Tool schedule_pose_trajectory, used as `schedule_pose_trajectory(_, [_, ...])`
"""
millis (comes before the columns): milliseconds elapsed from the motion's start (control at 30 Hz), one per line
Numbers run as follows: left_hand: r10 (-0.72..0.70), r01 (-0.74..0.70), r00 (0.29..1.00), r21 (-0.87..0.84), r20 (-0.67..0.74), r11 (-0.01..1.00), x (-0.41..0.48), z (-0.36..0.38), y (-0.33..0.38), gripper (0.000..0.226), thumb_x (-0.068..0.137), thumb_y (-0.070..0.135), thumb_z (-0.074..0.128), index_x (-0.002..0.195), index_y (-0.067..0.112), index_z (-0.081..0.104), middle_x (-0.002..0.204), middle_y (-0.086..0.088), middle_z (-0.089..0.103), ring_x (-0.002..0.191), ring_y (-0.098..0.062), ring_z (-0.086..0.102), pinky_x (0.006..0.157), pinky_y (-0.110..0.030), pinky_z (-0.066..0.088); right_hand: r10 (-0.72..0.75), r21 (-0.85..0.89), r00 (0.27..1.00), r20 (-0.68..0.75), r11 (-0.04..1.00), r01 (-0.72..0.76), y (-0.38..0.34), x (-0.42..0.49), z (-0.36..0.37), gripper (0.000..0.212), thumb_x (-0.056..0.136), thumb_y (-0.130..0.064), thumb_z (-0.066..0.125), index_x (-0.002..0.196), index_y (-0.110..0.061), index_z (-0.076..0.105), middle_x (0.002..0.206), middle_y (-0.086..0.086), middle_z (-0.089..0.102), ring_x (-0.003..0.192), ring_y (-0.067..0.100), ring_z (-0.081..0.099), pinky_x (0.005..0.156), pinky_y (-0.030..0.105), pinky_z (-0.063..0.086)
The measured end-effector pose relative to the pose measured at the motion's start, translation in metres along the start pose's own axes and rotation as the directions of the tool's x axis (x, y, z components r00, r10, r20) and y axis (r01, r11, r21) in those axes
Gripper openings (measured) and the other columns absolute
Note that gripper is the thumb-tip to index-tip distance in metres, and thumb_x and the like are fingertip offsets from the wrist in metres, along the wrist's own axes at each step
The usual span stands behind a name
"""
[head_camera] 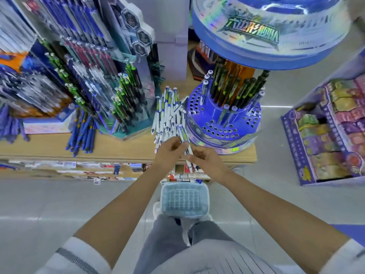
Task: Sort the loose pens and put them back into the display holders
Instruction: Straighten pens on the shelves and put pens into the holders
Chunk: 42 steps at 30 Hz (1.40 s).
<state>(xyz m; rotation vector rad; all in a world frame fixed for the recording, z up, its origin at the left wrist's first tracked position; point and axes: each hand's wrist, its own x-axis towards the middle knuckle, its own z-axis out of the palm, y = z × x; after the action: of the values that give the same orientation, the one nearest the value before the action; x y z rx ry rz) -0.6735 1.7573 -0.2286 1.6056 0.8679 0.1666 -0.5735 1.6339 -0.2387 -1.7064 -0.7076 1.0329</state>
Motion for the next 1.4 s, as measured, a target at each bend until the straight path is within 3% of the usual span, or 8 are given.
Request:
schedule_pose_trajectory(133, [-0.029, 0.029, 0.999, 0.012, -0.04, 1.0, 0.012, -0.007, 0.003, 0.035, 0.089, 0.025, 0.067, 0.064, 0.014, 0.044, 0.049, 0.011, 0.043, 0.059, -0.018, 0.045, 0.076, -0.052, 0.052, 0.004, 0.043, 1.0, 0.002, 0.999, -0.004, -0.007, 0.006, 0.004, 0.007, 0.09, -0.025, 0.067, 0.096, -0.027, 0.07, 0.072, 0.006, 0.062, 0.064, 0.011, 0.051, 0.061, 0.024, 0.041])
schedule_pose_trajectory(233, [-0.028, 0.032, 0.997, 0.056, -0.07, 0.998, 0.021, -0.022, 0.002, 0.033, 0.087, 0.029, 0.068, 0.067, 0.011, 0.05, 0.058, -0.003, 0.056, 0.059, -0.026, 0.057, 0.071, -0.052, 0.056, 0.027, 0.054, 0.999, -0.04, 0.998, -0.025, -0.01, 0.014, 0.015, 0.019, 0.093, -0.017, 0.063, 0.111, -0.02, 0.067, 0.088, -0.005, 0.073, 0.07, 0.001, 0.063, 0.067, 0.014, 0.045])
schedule_pose_trajectory(433, [0.054, -0.039, 0.995, 0.181, -0.082, 0.983, 0.035, -0.046, 0.021, 0.022, 0.095, 0.033, 0.058, 0.094, 0.011, 0.052, 0.067, -0.004, 0.06, 0.049, -0.016, 0.06, 0.049, -0.025, 0.046, 0.078, 0.168, 0.969, -0.235, 0.985, -0.039, -0.028, 0.035, 0.037, 0.02, 0.095, -0.011, 0.059, 0.114, -0.005, 0.053, 0.068, -0.006, 0.07, 0.055, 0.005, 0.062, 0.054, 0.016, 0.046])
schedule_pose_trajectory(700, [0.161, -0.135, 0.986, 0.343, -0.05, 0.929, 0.06, -0.063, 0.026, 0.033, 0.098, 0.037, 0.05, 0.117, 0.009, 0.05, 0.08, -0.003, 0.062, 0.068, -0.031, 0.063, 0.066, -0.043, 0.053, 0.066, 0.095, 0.853, -0.517, 0.995, -0.019, -0.047, 0.077, 0.05, 0.021, 0.097, -0.014, 0.056, 0.114, -0.004, 0.053, 0.096, 0.015, 0.064, 0.06, 0.015, 0.066, 0.059, 0.028, 0.054])
schedule_pose_trajectory(900, [0.11, -0.089, 0.993, 0.322, -0.046, 0.942, 0.069, -0.053, 0.026, 0.045, 0.097, 0.023, 0.054, 0.137, 0.008, 0.041, 0.089, -0.005, 0.062, 0.079, -0.029, 0.065, 0.071, -0.037, 0.051, 0.072, -0.007, 0.857, -0.51, 0.996, -0.087, -0.055, 0.086, 0.051, 0.032, 0.094, -0.012, 0.059, 0.125, -0.012, 0.052, 0.095, 0.0, 0.059, 0.083, 0.013, 0.058, 0.065, 0.009, 0.044])
schedule_pose_trajectory(1100, [0.167, -0.12, 0.973, 0.27, -0.16, 0.955, 0.071, -0.047, 0.033, 0.043, 0.096, 0.013, 0.054, 0.137, 0.008, 0.04, 0.094, -0.003, 0.057, 0.088, -0.026, 0.061, 0.07, -0.029, 0.041, 0.027, -0.069, 0.877, -0.481, 0.995, -0.069, -0.058, 0.087, 0.05, 0.024, 0.094, -0.006, 0.058, 0.117, -0.011, 0.058, 0.107, 0.004, 0.064, 0.089, 0.013, 0.061, 0.08, 0.022, 0.048])
schedule_pose_trajectory(1200, [0.243, -0.197, 0.965, 0.334, -0.102, 0.922, 0.073, -0.043, 0.027, 0.037, 0.097, 0.008, 0.048, 0.134, 0.008, 0.045, 0.117, -0.012, 0.051, 0.099, -0.028, 0.059, 0.082, -0.031, 0.042, 0.014, -0.122, 0.903, -0.429, 0.99, -0.073, -0.057, 0.086, 0.05, 0.037, 0.093, 0.001, 0.053, 0.129, -0.007, 0.055, 0.128, 0.007, 0.059, 0.115, 0.015, 0.056, 0.102, 0.026, 0.043])
schedule_pose_trajectory(1400, [0.368, -0.324, 0.93, 0.506, 0.013, 0.799, 0.072, -0.05, 0.015, 0.046, 0.1, 0.009, 0.041, 0.145, 0.003, 0.037, 0.144, -0.016, 0.034, 0.131, -0.03, 0.035, 0.111, -0.041, 0.031, 0.009, -0.129, 0.951, -0.31, 0.99, -0.052, -0.058, 0.088, 0.046, 0.055, 0.093, 0.005, 0.05, 0.145, -0.008, 0.037, 0.138, 0.006, 0.049, 0.122, 0.011, 0.049, 0.104, 0.02, 0.037])
